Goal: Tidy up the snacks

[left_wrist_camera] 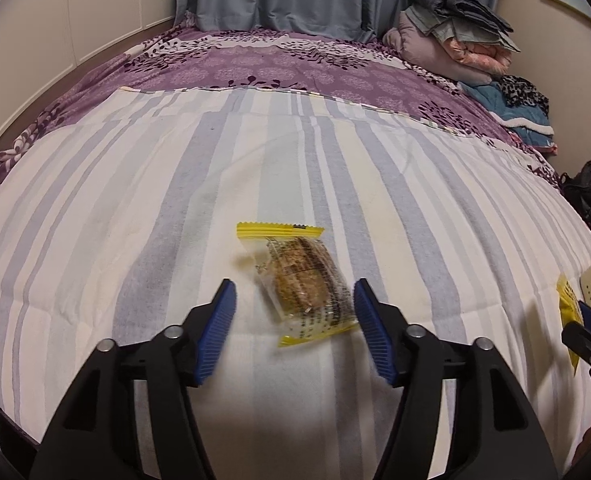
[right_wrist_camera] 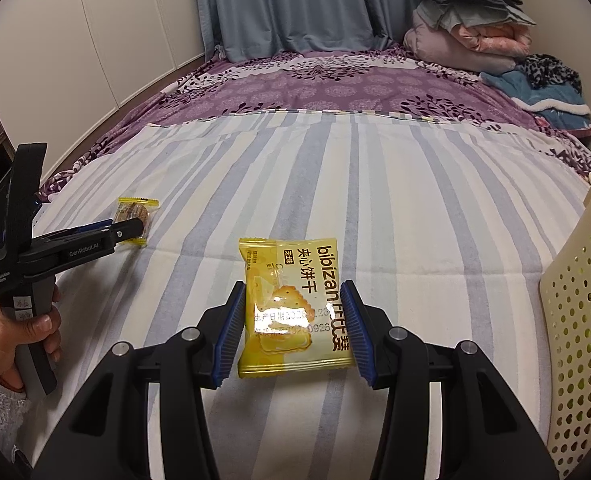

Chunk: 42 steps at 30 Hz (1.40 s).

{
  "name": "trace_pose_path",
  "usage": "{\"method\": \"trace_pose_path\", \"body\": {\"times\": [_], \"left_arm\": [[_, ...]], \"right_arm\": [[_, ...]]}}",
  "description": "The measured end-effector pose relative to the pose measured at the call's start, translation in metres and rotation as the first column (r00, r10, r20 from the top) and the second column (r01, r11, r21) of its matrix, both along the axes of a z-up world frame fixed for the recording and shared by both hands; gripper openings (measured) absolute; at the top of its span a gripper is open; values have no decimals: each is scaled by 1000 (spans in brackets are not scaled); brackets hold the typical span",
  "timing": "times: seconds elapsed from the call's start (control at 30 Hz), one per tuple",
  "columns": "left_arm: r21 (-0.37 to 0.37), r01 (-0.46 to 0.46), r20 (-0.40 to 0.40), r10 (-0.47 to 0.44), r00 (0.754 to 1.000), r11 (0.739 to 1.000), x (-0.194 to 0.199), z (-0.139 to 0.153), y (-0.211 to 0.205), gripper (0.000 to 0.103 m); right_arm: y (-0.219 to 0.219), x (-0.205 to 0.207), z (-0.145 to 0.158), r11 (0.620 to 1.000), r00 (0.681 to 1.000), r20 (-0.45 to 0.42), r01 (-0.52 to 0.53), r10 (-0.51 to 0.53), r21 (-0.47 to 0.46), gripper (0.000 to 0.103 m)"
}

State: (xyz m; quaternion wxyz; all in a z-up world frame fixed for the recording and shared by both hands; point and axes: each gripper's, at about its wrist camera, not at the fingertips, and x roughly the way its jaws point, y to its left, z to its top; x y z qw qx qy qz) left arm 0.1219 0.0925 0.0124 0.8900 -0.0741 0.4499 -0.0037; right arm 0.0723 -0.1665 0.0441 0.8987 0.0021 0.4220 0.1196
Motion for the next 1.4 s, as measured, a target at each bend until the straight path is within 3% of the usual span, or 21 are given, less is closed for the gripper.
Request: {"method": "trace_pose_path", "body": {"times": [0.3, 0.33, 0.37, 0.83, 1.07, 1.4], "left_arm": [[24, 4, 1, -4, 1000, 1000, 16, 0, 1, 71], [24, 10, 2, -10, 1000, 1000, 18, -1, 0, 70], [21, 15, 5, -15, 1000, 1000, 19, -3, 0, 62], [1, 53, 68, -53, 996, 999, -9, 20, -11, 34], [5, 90, 56, -91, 994, 996, -24, 18, -24, 33], [17, 98, 22, -98, 995, 995, -15, -2, -40, 31]], "right_arm": [[1, 6, -6, 1000, 1000, -8, -4, 5, 10, 48], [1, 6, -6, 1000, 1000, -9, -5, 5, 10, 48], [1, 6, -7, 1000, 1000, -10, -5, 5, 10, 48], [-7, -3, 5, 1000, 1000, 19, 10, -11, 20, 48], [-9, -14, 17, 1000, 999, 46, 12, -13, 28, 48], [-21, -17, 13, 998, 998, 37, 47, -48, 30, 48]]}}
